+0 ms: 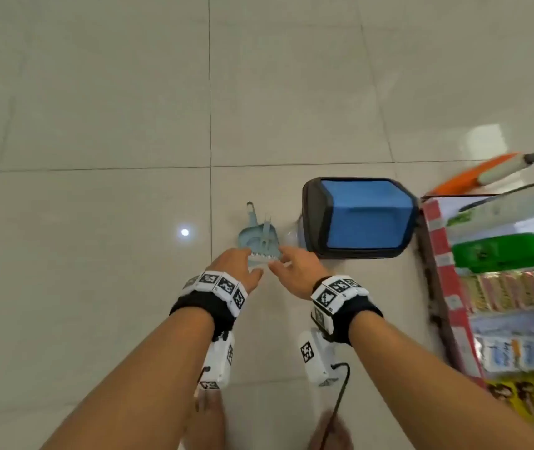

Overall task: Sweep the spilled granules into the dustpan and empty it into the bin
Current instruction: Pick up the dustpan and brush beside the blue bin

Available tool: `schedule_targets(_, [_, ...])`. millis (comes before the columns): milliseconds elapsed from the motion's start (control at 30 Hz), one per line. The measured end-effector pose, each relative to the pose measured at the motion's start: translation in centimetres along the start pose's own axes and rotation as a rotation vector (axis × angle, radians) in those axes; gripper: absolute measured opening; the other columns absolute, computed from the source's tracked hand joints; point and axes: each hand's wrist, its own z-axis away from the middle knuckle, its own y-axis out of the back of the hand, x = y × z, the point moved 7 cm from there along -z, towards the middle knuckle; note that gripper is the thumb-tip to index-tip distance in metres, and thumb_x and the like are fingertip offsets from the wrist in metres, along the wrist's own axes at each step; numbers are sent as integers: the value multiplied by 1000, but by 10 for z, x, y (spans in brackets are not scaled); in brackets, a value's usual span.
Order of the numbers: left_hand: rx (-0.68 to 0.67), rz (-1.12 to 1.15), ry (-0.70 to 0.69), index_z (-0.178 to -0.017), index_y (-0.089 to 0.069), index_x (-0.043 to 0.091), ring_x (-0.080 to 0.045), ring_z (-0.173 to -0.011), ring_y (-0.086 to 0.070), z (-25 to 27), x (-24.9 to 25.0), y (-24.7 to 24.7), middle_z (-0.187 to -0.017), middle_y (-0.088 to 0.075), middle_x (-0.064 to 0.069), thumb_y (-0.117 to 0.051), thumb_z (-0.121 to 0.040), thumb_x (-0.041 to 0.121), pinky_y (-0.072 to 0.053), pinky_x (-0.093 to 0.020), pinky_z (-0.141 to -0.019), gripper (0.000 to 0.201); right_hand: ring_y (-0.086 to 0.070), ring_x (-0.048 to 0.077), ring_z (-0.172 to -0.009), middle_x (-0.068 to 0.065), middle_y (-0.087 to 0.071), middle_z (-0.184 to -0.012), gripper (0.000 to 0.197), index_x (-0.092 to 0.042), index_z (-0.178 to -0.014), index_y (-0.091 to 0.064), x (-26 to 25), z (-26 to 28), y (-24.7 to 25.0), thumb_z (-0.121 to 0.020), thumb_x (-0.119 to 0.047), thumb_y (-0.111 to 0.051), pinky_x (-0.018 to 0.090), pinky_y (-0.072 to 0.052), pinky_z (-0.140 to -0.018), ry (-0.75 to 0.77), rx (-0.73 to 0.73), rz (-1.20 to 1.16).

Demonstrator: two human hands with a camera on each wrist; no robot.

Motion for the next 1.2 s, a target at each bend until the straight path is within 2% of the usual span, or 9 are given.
schedule_targets(167, [33, -85, -21, -153, -26, 14, -37, -128, -47, -91, -39, -35, -143, -45, -22, -50, -98, 25, -41, -39, -101, 62, -54, 30, -120, 14, -58, -130, 43, -14, -139, -47, 43, -92, -54, -99, -32, -49, 38, -46, -102, 10, 76, -42])
schedule_targets(300, [67, -128, -103, -158, -7, 15, -35, -130, -45, -147, -54, -45, -147, -39, -21, -43, -102, 30, -38, -37, -102, 68, -53, 28, -117, 11, -52, -128, 53, -18, -146, -33, 65, -141, -75, -98, -33, -50, 39, -47, -100, 140, 260, -48])
schedule_targets(433, [112, -100, -224, -158, -1, 18, -36, -124, -50, -182, -54, -50, -139, -48, -23, -39, -103, 27, -41, -42, -104, 68, -48, 26, -122, 10, -46, -135, 65, -19, -153, -20, 83, -172, -79, -98, -33, -51, 37, -43, -99, 214, 387, -10])
schedule_targets(600, [80, -151, -244, -158, 2, 24, -37, -96, -63, -187, -56, -64, -113, -65, -23, -38, -101, 17, -51, -46, -90, 69, -48, 28, -126, 8, -46, -141, 61, -21, -151, -29, 88, -185, -72, -97, -40, -51, 46, -47, -99, 226, 457, 19])
schedule_targets(733, [93, -214, -188, -157, -18, 20, -37, -114, -58, -180, -59, -78, -131, -58, -23, -42, -98, 11, -47, -43, -98, 64, -53, 29, -121, 7, -46, -136, 54, -21, -144, -38, 91, -179, -77, -96, -40, -53, 46, -49, -95, 168, 464, 76])
schedule_targets(833, [180, -345, -237, -150, -38, 15, -37, -116, -57, -177, -61, -84, -130, -59, -21, -46, -95, 10, -45, -39, -96, 56, -58, 32, -110, 7, -48, -125, 42, -20, -132, -50, 91, -176, -88, -95, -39, -53, 46, -51, -89, 145, 495, 196])
schedule_targets(1000, [227, -651, -274, -126, -61, 29, -29, -106, -63, -154, -59, -79, -118, -63, -8, -56, -92, 37, -48, -33, -82, 36, -61, 36, -102, 6, -50, -123, 32, -20, -123, -54, 88, -151, -86, -94, -33, -53, 43, -50, -85, 194, 475, 209])
schedule_targets(1100, [205, -764, -340, -113, -68, 27, -24, -102, -63, -134, -54, -89, -110, -59, -2, -57, -90, 47, -50, -33, -76, 32, -61, 34, -97, 3, -54, -114, 22, -24, -110, -53, 90, -120, -86, -89, -31, -56, 40, -48, -80, 254, 505, 136])
schedule_targets(1200, [102, -791, -445, -111, -66, 27, -21, -106, -54, -113, -48, -110, -113, -50, -1, -56, -90, 51, -49, -36, -82, 33, -60, 30, -95, 2, -58, -104, 16, -24, -98, -54, 97, -85, -89, -85, -30, -61, 37, -49, -79, 351, 468, 138])
